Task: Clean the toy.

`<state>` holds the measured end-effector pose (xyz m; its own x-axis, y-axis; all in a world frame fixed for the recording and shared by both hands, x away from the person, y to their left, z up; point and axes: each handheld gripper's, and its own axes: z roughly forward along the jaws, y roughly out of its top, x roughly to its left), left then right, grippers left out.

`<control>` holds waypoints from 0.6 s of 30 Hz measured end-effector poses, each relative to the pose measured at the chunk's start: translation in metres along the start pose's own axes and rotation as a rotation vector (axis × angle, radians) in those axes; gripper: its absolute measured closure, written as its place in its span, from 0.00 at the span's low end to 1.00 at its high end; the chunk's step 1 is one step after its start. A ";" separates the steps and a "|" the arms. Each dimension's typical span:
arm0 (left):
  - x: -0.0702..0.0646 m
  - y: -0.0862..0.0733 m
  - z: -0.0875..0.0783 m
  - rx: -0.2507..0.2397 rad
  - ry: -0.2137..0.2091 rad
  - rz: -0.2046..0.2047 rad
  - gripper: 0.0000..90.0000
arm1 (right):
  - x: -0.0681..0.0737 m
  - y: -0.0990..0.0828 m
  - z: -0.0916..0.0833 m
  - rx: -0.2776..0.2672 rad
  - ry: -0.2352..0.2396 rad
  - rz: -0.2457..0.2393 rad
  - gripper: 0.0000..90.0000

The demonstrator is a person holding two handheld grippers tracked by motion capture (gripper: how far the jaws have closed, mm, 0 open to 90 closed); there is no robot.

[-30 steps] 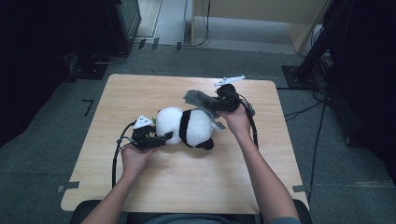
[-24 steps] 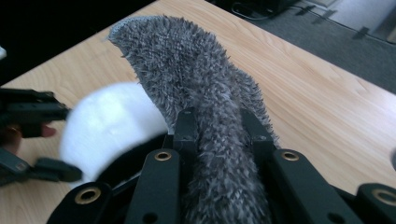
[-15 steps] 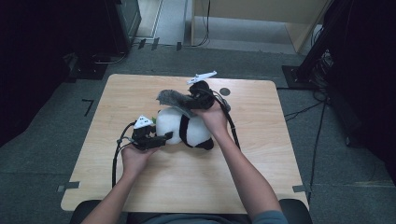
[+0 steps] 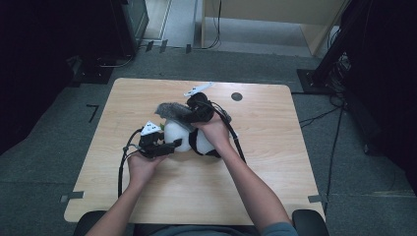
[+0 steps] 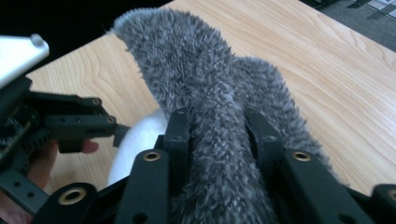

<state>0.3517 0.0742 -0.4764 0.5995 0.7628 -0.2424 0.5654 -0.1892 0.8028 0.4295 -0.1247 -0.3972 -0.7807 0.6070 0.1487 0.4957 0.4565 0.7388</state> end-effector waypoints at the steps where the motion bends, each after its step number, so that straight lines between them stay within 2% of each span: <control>1: 0.000 0.000 0.000 0.002 0.001 0.000 0.38 | 0.000 -0.002 -0.001 -0.001 0.002 0.002 0.78; 3: 0.000 0.000 0.000 0.002 0.002 0.001 0.38 | -0.002 -0.004 -0.002 -0.003 0.003 0.009 0.79; 9: 0.000 0.000 0.000 0.002 0.000 0.004 0.38 | -0.004 -0.009 -0.011 0.009 -0.021 -0.016 0.79; 18: 0.000 0.000 0.000 0.000 0.001 0.006 0.38 | -0.017 -0.022 -0.033 -0.007 -0.043 0.017 0.79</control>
<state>0.3516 0.0741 -0.4764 0.6022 0.7625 -0.2366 0.5617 -0.1940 0.8043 0.4192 -0.1669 -0.3945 -0.7551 0.6420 0.1326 0.5056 0.4416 0.7412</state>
